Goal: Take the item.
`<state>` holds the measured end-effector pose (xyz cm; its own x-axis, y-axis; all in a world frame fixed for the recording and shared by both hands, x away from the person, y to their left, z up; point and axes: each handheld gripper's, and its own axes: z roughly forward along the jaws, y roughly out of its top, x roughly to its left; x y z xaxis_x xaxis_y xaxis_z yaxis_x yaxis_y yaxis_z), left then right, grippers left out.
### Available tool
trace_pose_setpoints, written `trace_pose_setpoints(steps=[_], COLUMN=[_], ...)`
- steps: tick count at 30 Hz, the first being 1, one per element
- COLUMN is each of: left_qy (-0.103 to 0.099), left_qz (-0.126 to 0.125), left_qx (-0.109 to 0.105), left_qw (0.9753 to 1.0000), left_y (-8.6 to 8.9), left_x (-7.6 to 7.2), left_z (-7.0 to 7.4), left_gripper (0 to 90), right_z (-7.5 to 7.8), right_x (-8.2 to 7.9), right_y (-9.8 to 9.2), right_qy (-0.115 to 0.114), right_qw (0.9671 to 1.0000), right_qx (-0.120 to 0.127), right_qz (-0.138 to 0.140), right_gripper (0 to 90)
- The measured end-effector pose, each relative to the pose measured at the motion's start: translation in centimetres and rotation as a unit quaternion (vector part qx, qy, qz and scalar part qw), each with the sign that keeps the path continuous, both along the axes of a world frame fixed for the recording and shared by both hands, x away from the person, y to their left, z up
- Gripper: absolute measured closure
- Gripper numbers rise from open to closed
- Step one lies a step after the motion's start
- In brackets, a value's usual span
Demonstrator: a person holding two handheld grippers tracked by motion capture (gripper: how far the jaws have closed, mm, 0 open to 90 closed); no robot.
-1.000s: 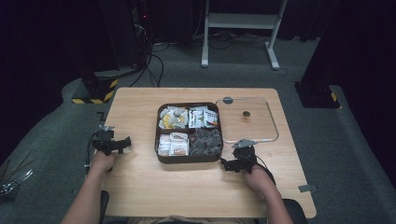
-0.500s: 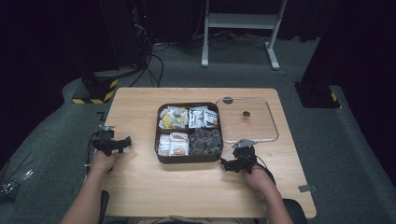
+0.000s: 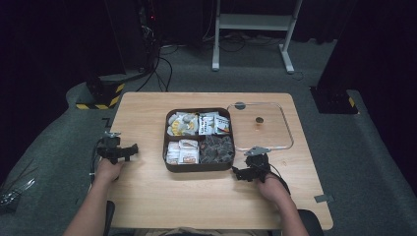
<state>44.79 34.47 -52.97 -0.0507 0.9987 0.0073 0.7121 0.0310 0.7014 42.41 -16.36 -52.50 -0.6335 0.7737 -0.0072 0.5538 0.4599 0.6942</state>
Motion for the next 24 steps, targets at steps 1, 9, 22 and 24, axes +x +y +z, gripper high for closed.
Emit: trace_pose_setpoints(steps=[1,9,22,24], left_qy=[0.0,0.0,0.021,0.029], left_qz=[0.0,-0.002,-0.002,-0.012], left_qx=[0.0,-0.001,0.002,0.006], left_qw=[1.0,1.0,0.9998,0.9995], left_y=[0.0,0.0,0.1,0.0], left_x=[0.0,0.1,0.6,0.7], left_z=[0.0,0.0,0.8,1.0], left_gripper=[0.2,0.2,14.2,15.8], right_z=[0.0,0.0,0.0,0.0], right_x=[0.0,0.0,0.0,0.0], right_y=[0.0,0.0,0.0,0.0], right_qy=[0.0,0.0,0.0,0.0], right_qw=[1.0,1.0,1.0,1.0], right_qx=[0.0,0.0,0.0,0.0], right_qz=[0.0,0.0,0.0,0.0], right_gripper=[7.9,7.9,7.9,7.9])
